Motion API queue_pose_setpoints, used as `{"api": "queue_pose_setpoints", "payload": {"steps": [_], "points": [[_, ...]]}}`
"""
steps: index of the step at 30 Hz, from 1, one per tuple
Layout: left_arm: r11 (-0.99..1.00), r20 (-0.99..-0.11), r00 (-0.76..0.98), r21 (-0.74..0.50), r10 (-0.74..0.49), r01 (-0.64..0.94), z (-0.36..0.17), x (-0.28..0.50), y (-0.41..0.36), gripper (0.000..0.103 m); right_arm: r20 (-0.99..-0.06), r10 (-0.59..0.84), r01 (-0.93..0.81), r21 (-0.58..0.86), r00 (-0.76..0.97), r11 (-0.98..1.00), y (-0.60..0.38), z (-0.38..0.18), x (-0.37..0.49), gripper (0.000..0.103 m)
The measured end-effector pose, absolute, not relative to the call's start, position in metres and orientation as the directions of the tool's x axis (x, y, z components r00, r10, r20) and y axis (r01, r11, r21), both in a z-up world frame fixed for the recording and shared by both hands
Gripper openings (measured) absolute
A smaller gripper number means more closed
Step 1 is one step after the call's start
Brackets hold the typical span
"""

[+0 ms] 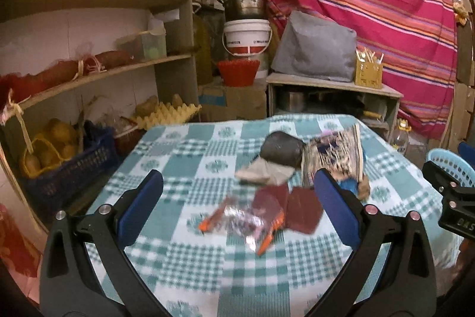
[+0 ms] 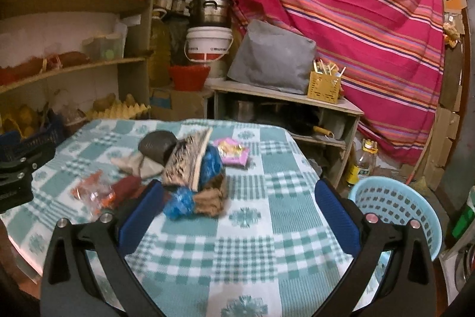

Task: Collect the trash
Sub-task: 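Reach the right tool to the patterned snack bag and close on it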

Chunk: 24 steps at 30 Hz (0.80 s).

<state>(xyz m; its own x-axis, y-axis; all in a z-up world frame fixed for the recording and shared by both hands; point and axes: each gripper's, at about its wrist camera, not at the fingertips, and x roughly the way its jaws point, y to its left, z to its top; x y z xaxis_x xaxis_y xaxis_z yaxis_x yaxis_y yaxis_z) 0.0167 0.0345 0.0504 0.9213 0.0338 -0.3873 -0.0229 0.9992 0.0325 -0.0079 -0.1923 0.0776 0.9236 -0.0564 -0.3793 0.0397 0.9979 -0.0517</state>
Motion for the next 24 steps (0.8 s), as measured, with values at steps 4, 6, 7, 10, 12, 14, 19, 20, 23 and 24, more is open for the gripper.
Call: {"api": "queue_pose_setpoints", "payload": {"steps": [4, 6, 7, 10, 12, 14, 19, 20, 23, 24], "points": [[1.0, -0.389, 0.921, -0.013, 0.015, -0.022, 0.059, 0.032, 0.043, 0.098, -0.365, -0.047, 0.043, -0.018, 0.93, 0.999, -0.193, 0.091, 0.005, 0.099], [0.999, -0.396, 0.918, -0.027, 0.014, -0.027, 0.059, 0.04, 0.047, 0.098, -0.362, -0.06, 0.053, -0.029, 0.93, 0.998, -0.191, 0.093, 0.013, 0.099], [0.999, -0.402, 0.916, -0.027, 0.013, -0.027, 0.058, 0.045, 0.048, 0.098, -0.361, -0.068, 0.057, -0.039, 0.93, 0.998, -0.19, 0.094, 0.017, 0.099], [1.0, -0.416, 0.909, -0.018, 0.016, -0.026, 0.051, 0.054, 0.049, 0.098, -0.367, -0.09, 0.067, -0.076, 0.926, 0.995, -0.187, 0.09, 0.029, 0.099], [1.0, -0.426, 0.904, -0.014, 0.017, -0.025, 0.044, 0.057, 0.05, 0.098, -0.379, -0.102, 0.072, -0.093, 0.92, 0.993, -0.187, 0.083, 0.036, 0.099], [1.0, -0.451, 0.892, -0.011, 0.013, -0.02, 0.034, 0.062, 0.051, 0.098, -0.393, -0.12, 0.083, -0.11, 0.912, 0.991, -0.188, 0.074, 0.042, 0.099], [0.999, -0.487, 0.872, 0.028, 0.041, -0.031, 0.019, 0.07, 0.057, 0.098, -0.424, -0.127, 0.08, -0.126, 0.897, 0.989, -0.194, 0.055, 0.053, 0.099], [0.999, -0.492, 0.87, 0.023, 0.037, -0.03, 0.017, 0.071, 0.06, 0.098, -0.434, -0.125, 0.075, -0.129, 0.892, 0.989, -0.195, 0.053, 0.055, 0.099], [1.0, -0.518, 0.855, -0.01, 0.017, -0.026, 0.009, 0.074, 0.072, 0.098, -0.451, -0.146, 0.09, -0.143, 0.88, 0.986, -0.201, 0.048, 0.061, 0.099], [1.0, -0.527, 0.85, -0.015, 0.007, -0.018, 0.006, 0.076, 0.074, 0.098, -0.452, -0.163, 0.107, -0.147, 0.877, 0.983, -0.204, 0.046, 0.062, 0.099]]}}
